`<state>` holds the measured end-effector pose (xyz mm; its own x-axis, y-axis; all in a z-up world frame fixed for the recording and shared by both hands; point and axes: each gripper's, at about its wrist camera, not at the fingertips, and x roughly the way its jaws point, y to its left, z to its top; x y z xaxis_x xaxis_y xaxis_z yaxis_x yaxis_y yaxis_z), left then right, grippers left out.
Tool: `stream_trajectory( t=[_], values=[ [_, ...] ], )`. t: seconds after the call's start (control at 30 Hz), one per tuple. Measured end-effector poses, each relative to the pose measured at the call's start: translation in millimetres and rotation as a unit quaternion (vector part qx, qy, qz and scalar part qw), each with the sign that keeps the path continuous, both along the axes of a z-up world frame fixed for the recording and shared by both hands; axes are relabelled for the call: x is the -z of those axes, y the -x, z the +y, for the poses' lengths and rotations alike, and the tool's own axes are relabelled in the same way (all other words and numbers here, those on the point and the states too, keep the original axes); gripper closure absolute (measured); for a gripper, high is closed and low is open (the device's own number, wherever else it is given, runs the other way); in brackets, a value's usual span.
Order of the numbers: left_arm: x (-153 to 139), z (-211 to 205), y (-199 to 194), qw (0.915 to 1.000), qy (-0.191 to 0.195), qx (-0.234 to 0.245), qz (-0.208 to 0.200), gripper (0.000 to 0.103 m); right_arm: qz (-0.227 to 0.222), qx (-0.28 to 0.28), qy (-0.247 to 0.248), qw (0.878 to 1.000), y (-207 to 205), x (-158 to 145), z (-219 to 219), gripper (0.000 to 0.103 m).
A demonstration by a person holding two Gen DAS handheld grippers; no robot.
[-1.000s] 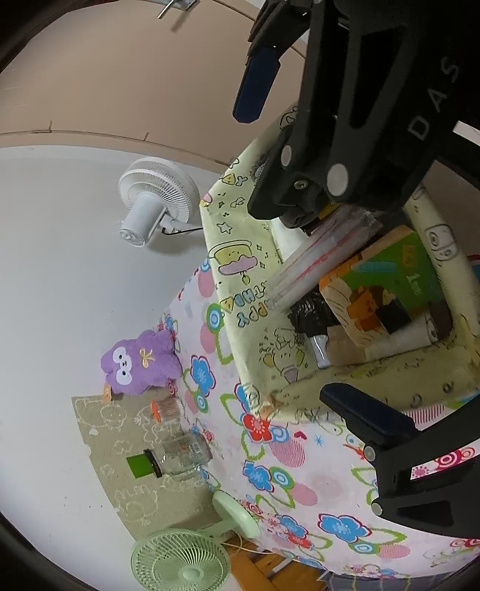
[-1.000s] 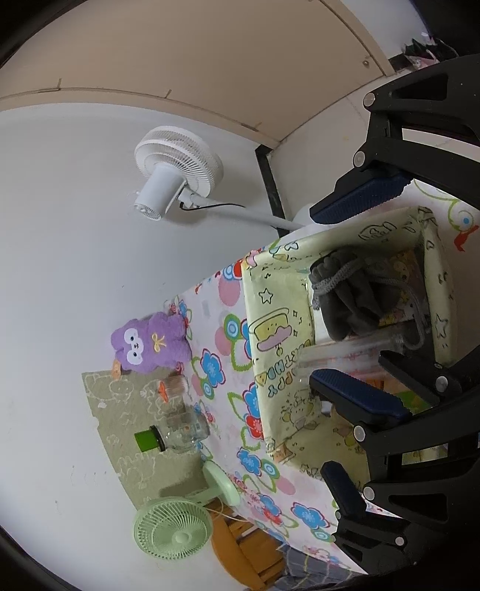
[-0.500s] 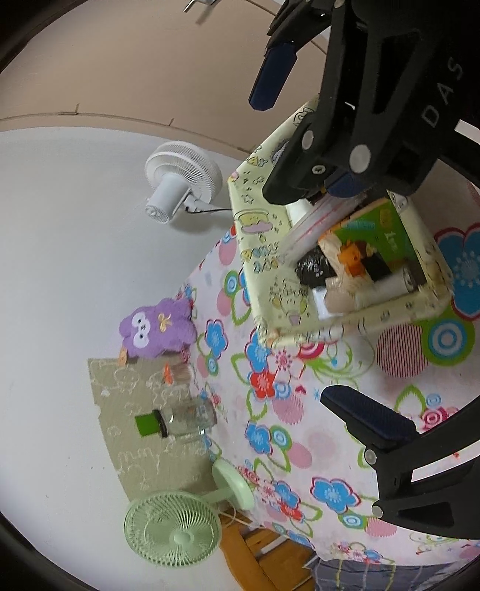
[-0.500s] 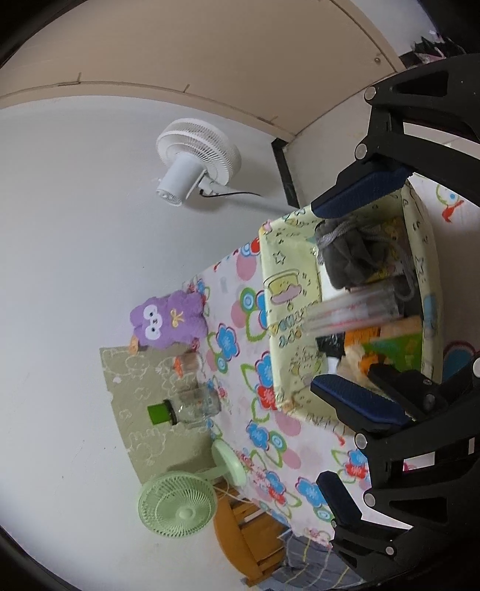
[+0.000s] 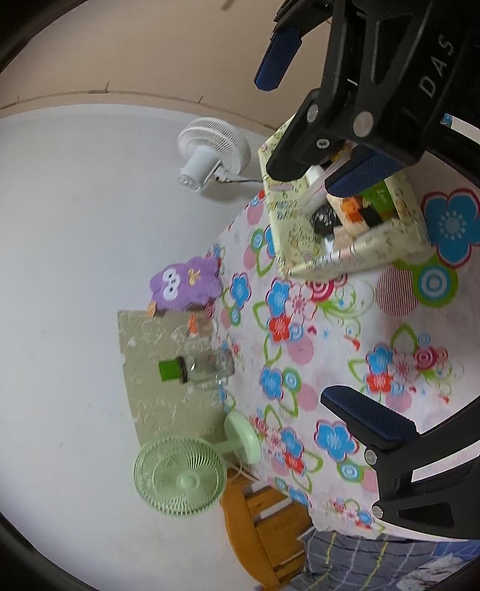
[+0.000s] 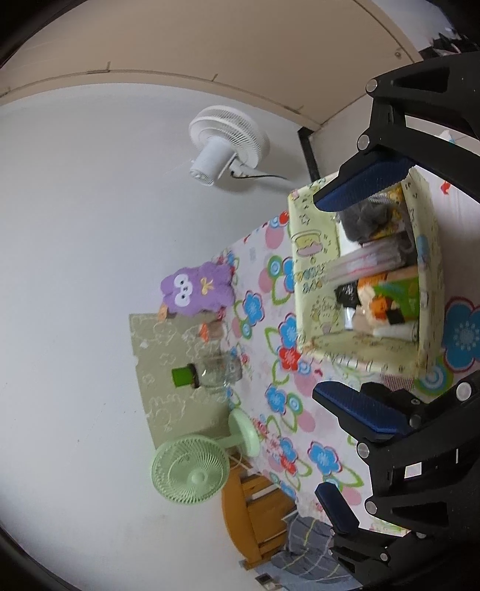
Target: Organize soft objects
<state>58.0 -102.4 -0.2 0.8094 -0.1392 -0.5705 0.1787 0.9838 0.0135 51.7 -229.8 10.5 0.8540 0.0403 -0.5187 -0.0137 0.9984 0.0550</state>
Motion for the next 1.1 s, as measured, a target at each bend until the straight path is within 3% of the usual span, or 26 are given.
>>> stream_trajectory(
  t=[0.63,1.1],
  values=[
    [-37,79,54,0.994,0.012,-0.085,-0.067,0.0,-0.067,-0.045,-0.007,0.997,44,-41,52,0.005],
    [-46,121,84,0.9853,0.025,-0.137,-0.099,0.0,-0.095,-0.052,-0.004,0.994,67,-51,66,0.003]
  ],
)
